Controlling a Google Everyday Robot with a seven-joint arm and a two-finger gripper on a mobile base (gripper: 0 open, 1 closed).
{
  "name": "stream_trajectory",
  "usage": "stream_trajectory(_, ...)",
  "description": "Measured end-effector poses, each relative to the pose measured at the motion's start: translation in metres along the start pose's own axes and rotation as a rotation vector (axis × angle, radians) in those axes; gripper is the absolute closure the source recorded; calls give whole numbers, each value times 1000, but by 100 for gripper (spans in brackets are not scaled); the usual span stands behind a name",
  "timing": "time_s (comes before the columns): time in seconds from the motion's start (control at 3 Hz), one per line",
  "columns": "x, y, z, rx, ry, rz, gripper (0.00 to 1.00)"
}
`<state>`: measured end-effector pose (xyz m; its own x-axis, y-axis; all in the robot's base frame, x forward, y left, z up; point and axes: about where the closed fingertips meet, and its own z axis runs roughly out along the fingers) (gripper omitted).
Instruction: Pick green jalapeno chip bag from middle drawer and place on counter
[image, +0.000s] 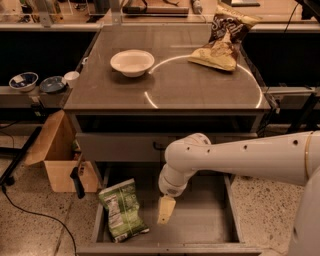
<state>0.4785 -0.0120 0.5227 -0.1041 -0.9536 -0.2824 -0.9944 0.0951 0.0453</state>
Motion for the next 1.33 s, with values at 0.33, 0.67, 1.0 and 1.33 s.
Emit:
stream_trajectory(0.33, 9, 0, 3, -8, -14, 3, 0)
stream_trajectory(0.67, 7, 0, 22, -44, -34, -29, 0)
stream_trajectory(1.0, -6, 3, 52, -69, -63, -85, 0)
stream_trajectory(1.33, -20, 8, 75, -90, -88, -121, 0)
